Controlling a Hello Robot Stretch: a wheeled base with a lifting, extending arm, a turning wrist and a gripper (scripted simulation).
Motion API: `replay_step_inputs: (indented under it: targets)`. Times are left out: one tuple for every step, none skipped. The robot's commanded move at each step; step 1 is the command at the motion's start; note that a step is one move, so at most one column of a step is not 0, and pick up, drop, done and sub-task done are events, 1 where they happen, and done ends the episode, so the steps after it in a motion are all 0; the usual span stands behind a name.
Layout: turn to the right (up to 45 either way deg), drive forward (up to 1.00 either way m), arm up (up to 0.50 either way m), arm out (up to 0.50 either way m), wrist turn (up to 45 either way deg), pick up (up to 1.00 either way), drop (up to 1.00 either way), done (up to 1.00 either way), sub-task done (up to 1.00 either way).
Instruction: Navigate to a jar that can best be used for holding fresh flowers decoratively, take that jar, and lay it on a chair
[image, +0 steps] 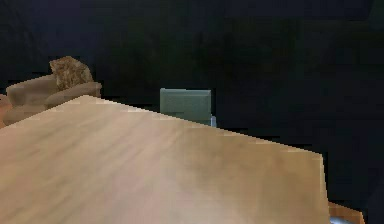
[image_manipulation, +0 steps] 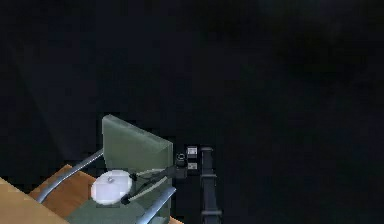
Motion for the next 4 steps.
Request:
replay_step_inputs:
  targets:
    - [0.0, 0.0, 0.0, 0.0, 0.0, 0.0, 1.0, 0.0, 0.0]
    - [0.0, 0.0, 0.1, 0.0, 0.0, 0.0, 0.0, 0.0, 0.0]
    - [0.0, 0.0, 0.0, -0.08, 0.0, 0.0, 0.0, 0.0, 0.0]
    - [0.0, 0.0, 0.0, 0.0, 0.0, 0.0, 0.0, 1.0, 0.0]
